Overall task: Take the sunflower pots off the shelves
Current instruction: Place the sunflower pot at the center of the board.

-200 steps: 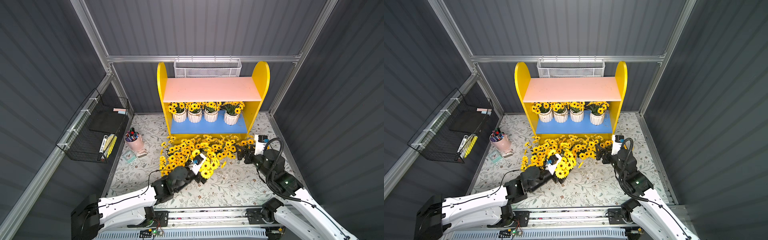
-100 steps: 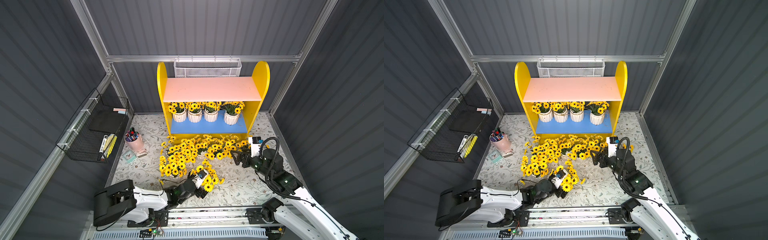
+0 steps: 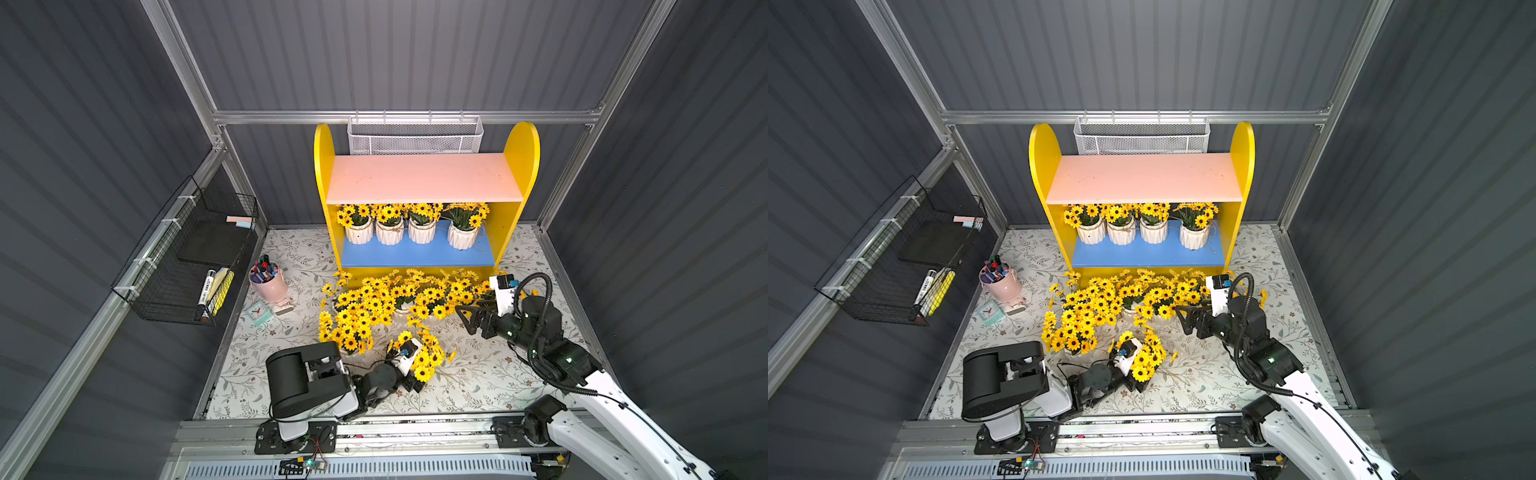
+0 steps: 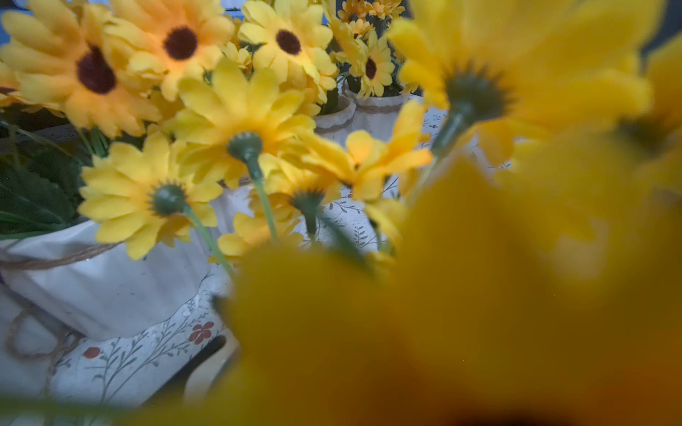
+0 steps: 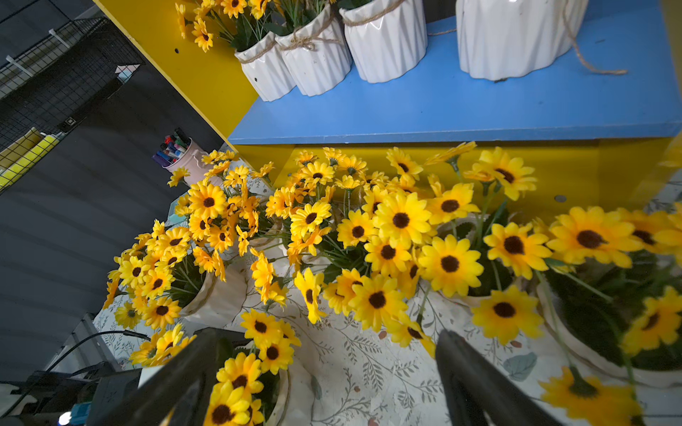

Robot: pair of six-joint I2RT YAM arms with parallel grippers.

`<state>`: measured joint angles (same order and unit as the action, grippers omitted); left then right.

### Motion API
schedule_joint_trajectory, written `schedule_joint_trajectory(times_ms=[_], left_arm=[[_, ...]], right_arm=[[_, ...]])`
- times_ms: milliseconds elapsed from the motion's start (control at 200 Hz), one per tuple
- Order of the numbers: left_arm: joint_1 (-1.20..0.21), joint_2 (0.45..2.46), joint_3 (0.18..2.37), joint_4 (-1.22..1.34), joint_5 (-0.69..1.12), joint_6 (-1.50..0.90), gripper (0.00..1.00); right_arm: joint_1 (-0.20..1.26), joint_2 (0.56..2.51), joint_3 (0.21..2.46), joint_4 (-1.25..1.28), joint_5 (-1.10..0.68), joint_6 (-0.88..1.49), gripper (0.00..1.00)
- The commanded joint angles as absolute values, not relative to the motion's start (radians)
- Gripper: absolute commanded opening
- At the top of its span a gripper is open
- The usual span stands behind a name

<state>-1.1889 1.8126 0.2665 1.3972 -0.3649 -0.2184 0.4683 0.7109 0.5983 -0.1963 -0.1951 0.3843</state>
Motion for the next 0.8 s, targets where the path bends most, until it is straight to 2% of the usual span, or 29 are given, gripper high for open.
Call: schedule_joint_trajectory(times_ms=[0, 55, 85, 105, 120, 310, 600, 795], left_arm=[[-1.195, 1.836, 0.264, 1.433, -0.397, -0.256, 0.74], [-1.195, 1.823, 0.262, 1.421, -0.414, -0.24, 0.79], [-1.194, 1.812, 0.262, 1.405, -0.426, -0.241, 0.87], [-1.195, 1.803, 0.261, 1.393, -0.435, -0.24, 0.97], [-1.195, 1.797, 0.262, 1.385, -0.436, -0.238, 0.99], [-1.195, 1.653, 0.267, 1.209, -0.441, -0.213, 1.0], [-1.195, 1.285, 0.359, 0.636, -0.395, -0.163, 0.99], [-1.195, 1.145, 0.392, 0.391, -0.333, -0.156, 0.99]], right_arm=[[0.471, 0.71, 0.623, -0.205, -0.211, 0.376, 0.94], [0.471, 0.713, 0.627, -0.209, -0.213, 0.373, 0.94], [0.47, 0.712, 0.629, -0.21, -0.213, 0.374, 0.94], [0.471, 0.711, 0.629, -0.212, -0.213, 0.374, 0.94], [0.47, 0.71, 0.629, -0.212, -0.213, 0.374, 0.95], [0.47, 0.706, 0.632, -0.22, -0.206, 0.364, 0.99], [0.47, 0.7, 0.645, -0.271, -0.18, 0.353, 0.99], [0.471, 0.699, 0.661, -0.316, -0.18, 0.359, 0.99]])
